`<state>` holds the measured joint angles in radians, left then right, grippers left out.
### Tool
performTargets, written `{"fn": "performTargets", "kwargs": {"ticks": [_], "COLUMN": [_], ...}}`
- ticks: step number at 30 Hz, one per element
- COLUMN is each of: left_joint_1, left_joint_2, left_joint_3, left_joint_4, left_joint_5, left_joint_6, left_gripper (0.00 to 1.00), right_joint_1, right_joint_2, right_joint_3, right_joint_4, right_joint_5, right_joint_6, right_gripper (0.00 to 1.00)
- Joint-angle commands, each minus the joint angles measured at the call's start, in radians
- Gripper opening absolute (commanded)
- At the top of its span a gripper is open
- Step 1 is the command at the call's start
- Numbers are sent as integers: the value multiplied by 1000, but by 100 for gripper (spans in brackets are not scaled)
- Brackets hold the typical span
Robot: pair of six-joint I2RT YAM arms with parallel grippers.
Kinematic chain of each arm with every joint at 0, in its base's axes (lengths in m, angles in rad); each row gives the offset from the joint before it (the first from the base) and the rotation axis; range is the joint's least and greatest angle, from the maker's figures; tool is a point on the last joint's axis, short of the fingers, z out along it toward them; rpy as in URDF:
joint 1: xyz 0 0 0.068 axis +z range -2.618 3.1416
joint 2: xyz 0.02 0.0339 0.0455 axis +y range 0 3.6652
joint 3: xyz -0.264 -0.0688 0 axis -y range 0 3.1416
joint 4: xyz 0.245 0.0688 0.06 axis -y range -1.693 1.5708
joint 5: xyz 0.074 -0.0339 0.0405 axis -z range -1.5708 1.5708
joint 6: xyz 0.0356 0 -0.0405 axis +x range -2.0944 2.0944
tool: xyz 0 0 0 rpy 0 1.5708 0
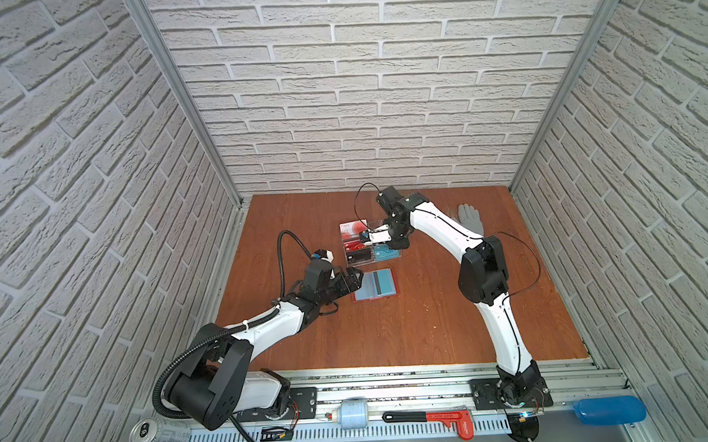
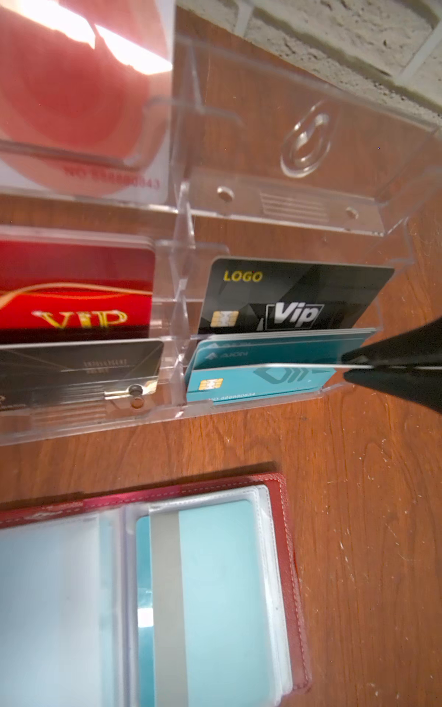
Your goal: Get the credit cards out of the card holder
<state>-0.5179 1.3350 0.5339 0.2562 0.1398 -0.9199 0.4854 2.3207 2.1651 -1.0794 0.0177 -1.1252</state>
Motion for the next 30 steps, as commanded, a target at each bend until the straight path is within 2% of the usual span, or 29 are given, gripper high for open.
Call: {"fn": "performTargets", "kwargs": {"ticks": [1, 30], "left_joint_1": [5, 28], "left_joint_2": [-1, 18], "left_joint_3": [-16, -37], "left_joint_4": [50, 82], "left_joint_5": [4, 20], "left_joint_6": [-2, -12], "left_gripper": [98, 98], "right_joint_1": [-1, 35], "right_joint_2": [-62, 0], "right_joint_3": [-20, -31], "right_joint_4": [30, 102], "right_joint_5": [22, 131], "right_joint_6": [-44, -146], "right_gripper": [5, 6]}}
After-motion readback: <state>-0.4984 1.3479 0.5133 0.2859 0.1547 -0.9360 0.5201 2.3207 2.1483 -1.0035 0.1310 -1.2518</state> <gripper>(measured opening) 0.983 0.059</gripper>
